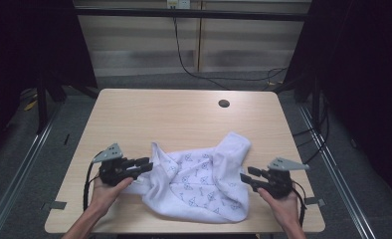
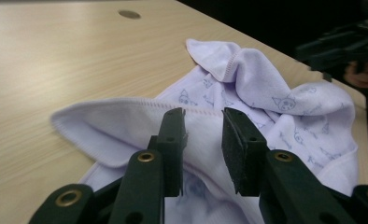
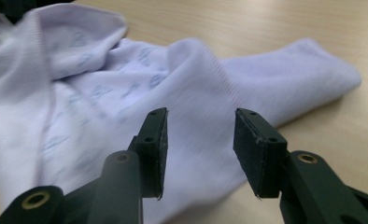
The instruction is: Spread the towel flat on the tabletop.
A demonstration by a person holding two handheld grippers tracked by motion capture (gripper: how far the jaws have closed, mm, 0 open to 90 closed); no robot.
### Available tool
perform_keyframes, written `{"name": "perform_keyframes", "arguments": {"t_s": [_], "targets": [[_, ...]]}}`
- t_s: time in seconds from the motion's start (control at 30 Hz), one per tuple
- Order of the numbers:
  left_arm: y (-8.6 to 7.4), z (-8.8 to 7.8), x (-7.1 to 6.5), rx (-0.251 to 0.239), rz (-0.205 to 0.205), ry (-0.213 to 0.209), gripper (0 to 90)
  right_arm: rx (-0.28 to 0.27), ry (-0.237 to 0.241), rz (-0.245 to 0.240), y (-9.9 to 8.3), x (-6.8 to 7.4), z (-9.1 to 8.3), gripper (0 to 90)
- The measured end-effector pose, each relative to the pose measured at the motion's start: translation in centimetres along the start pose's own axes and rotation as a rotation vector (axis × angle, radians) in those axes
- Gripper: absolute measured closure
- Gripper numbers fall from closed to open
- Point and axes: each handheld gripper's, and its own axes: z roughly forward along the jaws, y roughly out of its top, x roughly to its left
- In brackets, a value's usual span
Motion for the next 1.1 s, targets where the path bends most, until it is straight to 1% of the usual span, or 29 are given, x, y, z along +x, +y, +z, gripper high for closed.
{"name": "perform_keyframes", "arguments": {"t_s": [0.03,0.07,0.1,0.13,0.17,0.2,0.23,0.27,0.3,0.33,0.4,0.43,0.47,0.5,0.53,0.57,0.6,0.63,0.67,0.7,0.73,0.77,0.8,0.87,0.9,0.97,1.0,1.03,1.1], "targets": [[0.0,0.8,0.3,0.022,0.020,0.026,69.1,0.004,-0.009,-0.001,0.4,-0.5,1.0,54.0],[-0.1,1.6,0.8,0.043,0.016,0.018,69.1,0.002,0.015,0.012,0.8,-1.0,2.1,52.7],[-0.1,1.6,0.8,0.043,0.016,0.018,68.5,-0.002,0.028,0.017,1.1,-1.5,3.0,50.7],[-0.7,2.7,1.4,0.083,-0.011,0.017,67.2,-0.002,0.023,0.013,1.3,-1.8,3.8,48.3],[-0.7,2.7,1.4,0.083,-0.011,0.017,66.7,-0.005,0.036,0.015,1.4,-2.0,4.4,47.3],[-1.9,3.7,1.5,0.142,0.002,0.030,66.6,0.009,0.052,0.017,1.6,-2.2,5.3,45.2],[-2.2,4.0,1.5,0.166,0.008,0.040,65.9,0.019,0.050,0.013,1.5,-2.2,5.9,44.3],[-2.5,4.0,1.6,0.167,0.010,0.046,65.3,0.038,0.051,0.009,1.3,-2.2,6.4,43.2],[-2.5,3.9,1.7,0.163,-0.005,0.042,65.2,0.055,0.064,0.007,1.1,-2.2,6.8,42.7],[-2.5,3.9,1.7,0.163,-0.005,0.042,65.2,0.073,0.067,0.014,0.9,-2.1,7.1,43.0],[-2.7,4.0,1.5,0.169,0.002,0.050,66.4,0.082,0.060,0.012,0.8,-2.1,7.3,44.7],[-2.8,4.0,1.4,0.180,0.017,0.053,66.4,0.092,0.064,0.016,0.7,-2.1,7.3,47.2],[-2.8,3.9,1.3,0.183,0.017,0.061,67.0,0.095,0.100,0.020,0.7,-2.0,7.3,64.6],[-2.9,3.8,1.3,0.184,0.011,0.064,67.1,0.093,0.087,0.009,0.7,-1.8,7.1,73.2],[-3.0,3.7,1.3,0.183,0.011,0.067,67.1,0.093,0.087,0.009,0.7,-1.8,7.1,73.2],[-3.1,3.4,1.0,0.178,0.016,0.088,67.2,0.074,0.091,0.013,0.8,-1.7,6.6,85.0],[-3.2,3.3,1.0,0.179,0.016,0.089,67.2,0.064,0.088,0.001,1.0,-1.7,6.2,87.2],[-3.2,3.1,0.9,0.182,0.023,0.095,67.1,0.051,0.090,0.002,1.2,-1.7,5.8,87.8],[-3.2,3.0,0.9,0.179,0.017,0.094,67.1,0.047,0.093,0.006,1.3,-1.7,5.5,88.1],[-3.3,2.9,1.0,0.178,0.017,0.101,67.1,0.036,0.087,-0.002,1.4,-1.8,5.0,88.3],[-3.3,2.9,1.0,0.178,0.017,0.101,67.0,0.036,0.087,-0.002,1.4,-1.8,5.0,88.3],[-3.3,2.8,0.9,0.174,0.019,0.112,67.0,0.013,0.079,-0.004,1.7,-2.0,3.7,88.5],[-3.3,2.8,0.8,0.175,0.020,0.118,67.0,0.013,0.079,-0.004,1.7,-2.0,3.7,88.5],[-3.4,2.5,0.7,0.175,0.019,0.124,67.0,-0.018,0.053,0.006,1.9,-2.4,2.0,88.6],[-3.5,2.3,0.8,0.175,0.017,0.127,67.0,-0.038,0.023,0.008,2.0,-2.8,0.6,88.7],[-3.7,1.8,0.7,0.180,0.008,0.132,66.9,-0.049,-0.009,0.012,1.9,-3.2,-1.0,88.8],[-3.7,1.8,0.7,0.180,0.008,0.132,66.7,-0.059,-0.028,0.020,1.8,-3.5,-1.9,88.8],[-3.9,1.4,0.6,0.179,0.008,0.139,66.1,-0.064,-0.052,0.027,1.5,-3.8,-2.9,88.8],[-4.1,0.6,0.5,0.184,0.004,0.153,66.0,-0.062,-0.091,0.038,1.0,-4.2,-4.2,88.8]]}}
